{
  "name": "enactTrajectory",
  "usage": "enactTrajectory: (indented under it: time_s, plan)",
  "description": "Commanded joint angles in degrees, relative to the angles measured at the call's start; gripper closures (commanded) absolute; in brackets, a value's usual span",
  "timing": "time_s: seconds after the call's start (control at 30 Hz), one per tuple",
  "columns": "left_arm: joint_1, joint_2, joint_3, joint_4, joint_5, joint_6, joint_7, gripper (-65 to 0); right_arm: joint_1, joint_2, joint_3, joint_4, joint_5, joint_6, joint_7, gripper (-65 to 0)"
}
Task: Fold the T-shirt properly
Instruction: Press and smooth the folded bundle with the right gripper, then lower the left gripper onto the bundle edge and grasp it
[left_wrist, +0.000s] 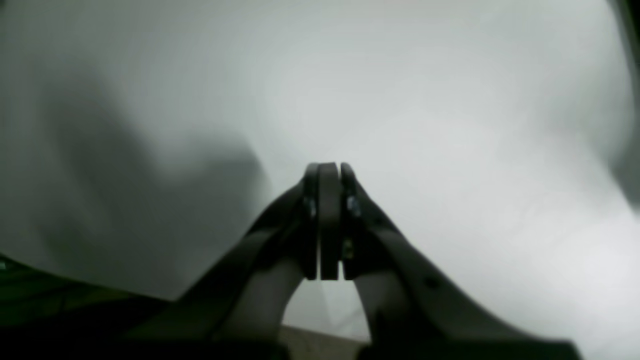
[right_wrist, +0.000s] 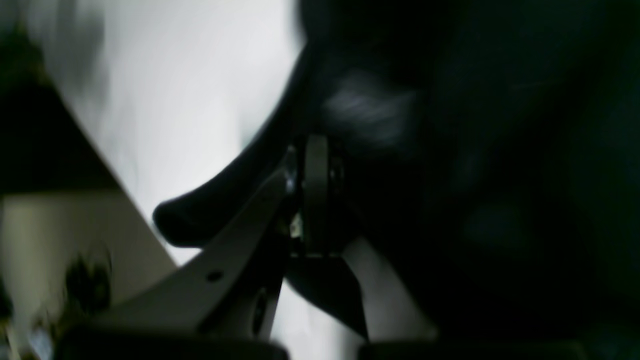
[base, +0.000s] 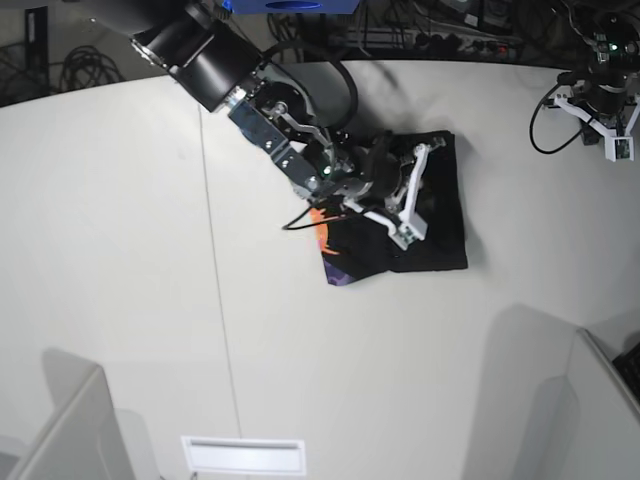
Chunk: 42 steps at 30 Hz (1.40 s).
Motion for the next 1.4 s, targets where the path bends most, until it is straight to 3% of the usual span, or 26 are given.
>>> enactTrajectory:
  time_s: [0.0, 0.3, 0.43, 0.57, 0.7, 0.9, 1.03, 1.13, 1.2, 1.37]
  plan:
    - [0.1, -0.7, 0.4, 1.7, -0.3, -0.2, -0.8, 0.0, 1.3, -1.6, -0.6, 0.1, 0.8, 0.6, 0.8, 0.0]
    - [0.2, -0.4, 4.5, 2.3, -1.1, -0.2, -0.8, 0.0, 1.8, -3.2, -1.5, -0.8, 0.8, 0.6, 0.8, 0.0]
    - [0.7, -0.3, 4.4, 2.2, -11.5, -0.2, -0.8, 0.0, 1.9, 0.0, -1.0, 6.7, 0.9, 0.6, 0.8, 0.0]
    - [1.8, -0.3, 4.5, 2.3, -19.5, 0.4, -0.7, 0.0, -0.7, 2.8, 7.1, 13.3, 0.9, 0.5, 0.7, 0.0]
    - [1.8, -0.1, 4.5, 2.2, -22.5, 0.4, -0.7, 0.0, -3.7, 5.9, 16.9, 18.7, 1.0, 0.6, 0.4, 0.0]
    - [1.6, 0.0, 4.5, 1.8, -26.7, 0.4, -0.7, 0.0, -6.9, 9.6, 23.9, 21.7, 1.1, 0.7, 0.4, 0.0]
    - [0.4, 0.2, 4.6, 1.6, -27.8, 0.4, -0.7, -30.1, -8.9, 10.4, 25.7, 21.7, 1.1, 0.8, 0.8, 0.0]
    - [-0.3, 0.4, 6.9, 1.5, -27.5, 0.4, -0.7, -45.7, -9.7, 10.4, 25.9, 21.7, 1.1, 0.8, 0.8, 0.0]
    - [-0.6, 0.2, 9.6, 0.9, -27.5, 1.0, -0.7, -50.0, -9.8, 10.4, 26.0, 21.7, 1.1, 0.8, 0.8, 0.0]
    - [-2.0, 0.5, 16.4, -2.0, -27.7, 4.1, -0.7, -50.4, -9.9, 10.4, 25.7, 21.7, 1.1, 0.8, 0.5, 0.0]
